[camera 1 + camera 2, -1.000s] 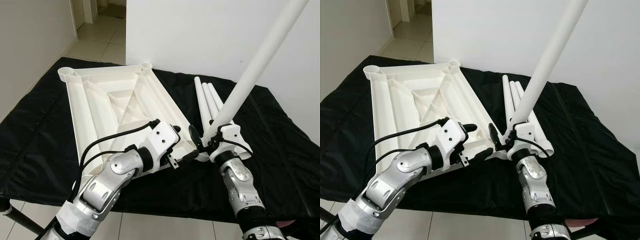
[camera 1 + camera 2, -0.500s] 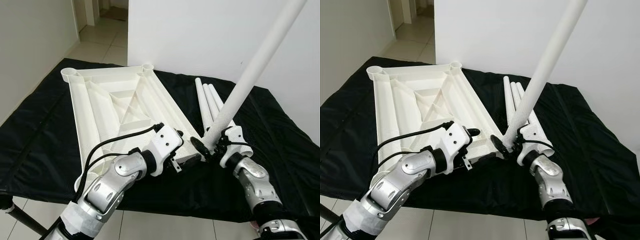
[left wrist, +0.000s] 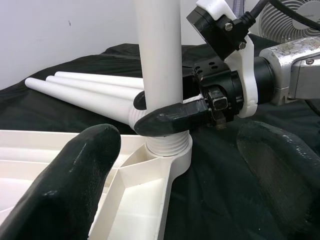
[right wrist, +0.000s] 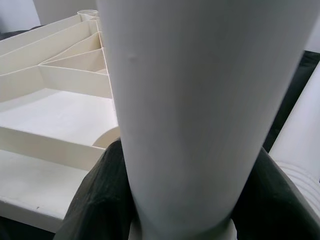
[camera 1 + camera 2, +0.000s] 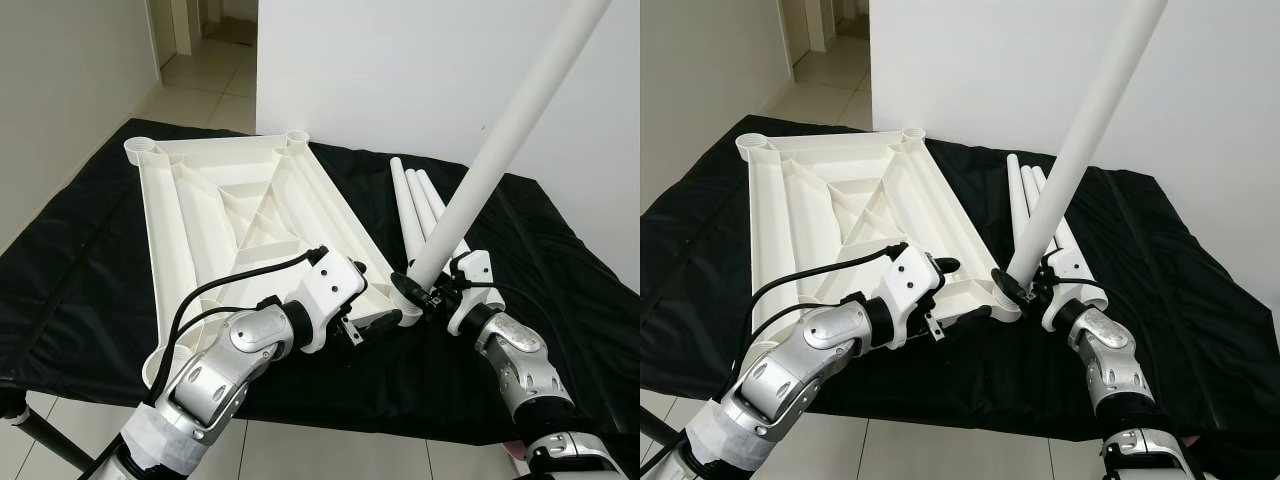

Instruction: Building children table

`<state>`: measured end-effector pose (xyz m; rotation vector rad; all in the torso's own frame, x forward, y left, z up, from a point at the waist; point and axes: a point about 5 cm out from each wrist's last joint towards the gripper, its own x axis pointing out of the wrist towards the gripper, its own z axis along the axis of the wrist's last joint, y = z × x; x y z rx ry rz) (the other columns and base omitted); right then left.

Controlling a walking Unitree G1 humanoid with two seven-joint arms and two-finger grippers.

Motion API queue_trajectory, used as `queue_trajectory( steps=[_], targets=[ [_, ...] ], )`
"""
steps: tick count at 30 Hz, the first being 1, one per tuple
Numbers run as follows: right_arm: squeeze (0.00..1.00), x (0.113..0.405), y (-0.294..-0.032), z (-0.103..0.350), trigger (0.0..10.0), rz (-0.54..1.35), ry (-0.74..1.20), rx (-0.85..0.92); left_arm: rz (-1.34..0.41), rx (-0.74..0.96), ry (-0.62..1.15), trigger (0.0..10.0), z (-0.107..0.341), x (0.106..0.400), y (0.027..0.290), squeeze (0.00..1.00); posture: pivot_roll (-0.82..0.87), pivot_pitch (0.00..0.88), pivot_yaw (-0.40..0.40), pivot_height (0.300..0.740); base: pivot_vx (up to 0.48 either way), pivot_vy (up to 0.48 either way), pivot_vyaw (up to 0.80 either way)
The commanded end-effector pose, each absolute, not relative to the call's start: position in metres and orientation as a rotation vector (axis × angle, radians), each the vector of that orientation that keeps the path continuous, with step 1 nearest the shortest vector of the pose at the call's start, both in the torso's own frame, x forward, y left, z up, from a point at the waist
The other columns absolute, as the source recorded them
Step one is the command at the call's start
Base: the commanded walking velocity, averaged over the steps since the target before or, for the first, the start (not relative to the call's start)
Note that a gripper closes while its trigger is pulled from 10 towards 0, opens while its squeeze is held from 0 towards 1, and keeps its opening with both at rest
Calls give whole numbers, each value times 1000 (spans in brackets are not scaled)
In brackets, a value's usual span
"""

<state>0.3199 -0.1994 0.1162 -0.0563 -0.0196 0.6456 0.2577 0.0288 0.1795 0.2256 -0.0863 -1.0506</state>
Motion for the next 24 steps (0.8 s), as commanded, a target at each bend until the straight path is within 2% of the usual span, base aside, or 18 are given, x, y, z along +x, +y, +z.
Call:
queue_trajectory(
  steps=[1,8,15,16,24],
  targets=[
    [0,316,-199,103,10000,668,57,-43,-1106,241,-68,10000,177,256,26,0,18,0,-84,740,0,0,0],
    [0,313,-195,95,10000,613,76,12,-1104,237,-72,10000,178,256,26,0,17,0,-87,740,0,0,0],
    [0,315,-193,86,10000,473,104,17,-1107,230,-73,10000,179,255,26,0,14,0,-85,740,0,0,0],
    [0,315,-188,85,10000,408,101,22,-1106,227,-73,10000,179,255,26,0,12,0,-86,740,0,0,0],
    [0,316,-179,88,10000,306,74,17,-1106,223,-72,10000,179,255,26,0,10,0,-87,740,0,0,0]
  ],
)
